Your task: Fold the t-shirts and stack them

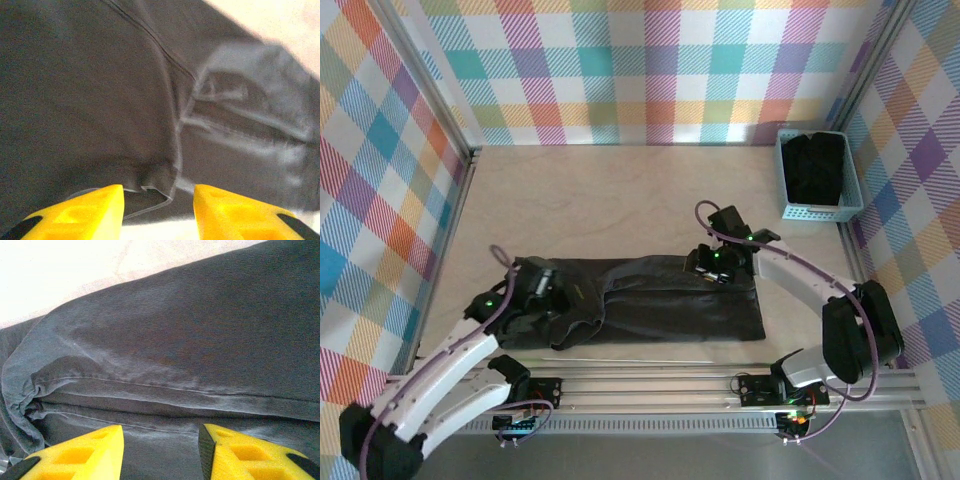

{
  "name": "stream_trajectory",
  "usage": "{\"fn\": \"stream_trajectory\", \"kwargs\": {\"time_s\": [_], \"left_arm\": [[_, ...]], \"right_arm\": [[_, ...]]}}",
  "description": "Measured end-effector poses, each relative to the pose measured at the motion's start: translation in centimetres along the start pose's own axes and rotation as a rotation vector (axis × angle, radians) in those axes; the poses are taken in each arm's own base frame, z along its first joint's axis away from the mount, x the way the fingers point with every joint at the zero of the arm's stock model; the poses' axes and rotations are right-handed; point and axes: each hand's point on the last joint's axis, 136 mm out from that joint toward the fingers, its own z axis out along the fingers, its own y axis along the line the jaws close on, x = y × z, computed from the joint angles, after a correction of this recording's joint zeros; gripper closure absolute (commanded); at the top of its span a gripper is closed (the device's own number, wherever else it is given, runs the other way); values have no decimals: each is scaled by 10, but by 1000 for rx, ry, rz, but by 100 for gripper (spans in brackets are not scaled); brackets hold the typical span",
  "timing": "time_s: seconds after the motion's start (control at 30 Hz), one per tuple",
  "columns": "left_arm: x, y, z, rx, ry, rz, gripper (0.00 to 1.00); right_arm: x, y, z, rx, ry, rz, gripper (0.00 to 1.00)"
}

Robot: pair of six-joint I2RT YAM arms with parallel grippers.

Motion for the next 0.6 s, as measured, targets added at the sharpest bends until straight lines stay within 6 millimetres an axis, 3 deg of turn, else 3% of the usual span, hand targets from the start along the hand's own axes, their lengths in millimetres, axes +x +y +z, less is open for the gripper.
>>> {"fn": "stream_trajectory", "kwargs": {"time_s": [0.07,0.17,0.3,0.43,0.5,0.6], "left_arm": [[-14,29,2,-106,-29,-97,57],[-20,61,10,-250,-25,-178,51],[-16,89,27,-332,0,-263,52],[-16,101,35,-333,-13,-332,56],[-21,99,35,-317,-30,-337,56],[-26,96,36,-292,-51,-338,57]], "right_arm": [[4,10,5,-12,15,-21,59],[14,35,15,-48,55,-73,61],[33,98,33,-120,124,-197,63],[68,168,65,-192,195,-320,68],[88,186,83,-206,238,-351,71],[112,193,108,-194,307,-351,78]]}}
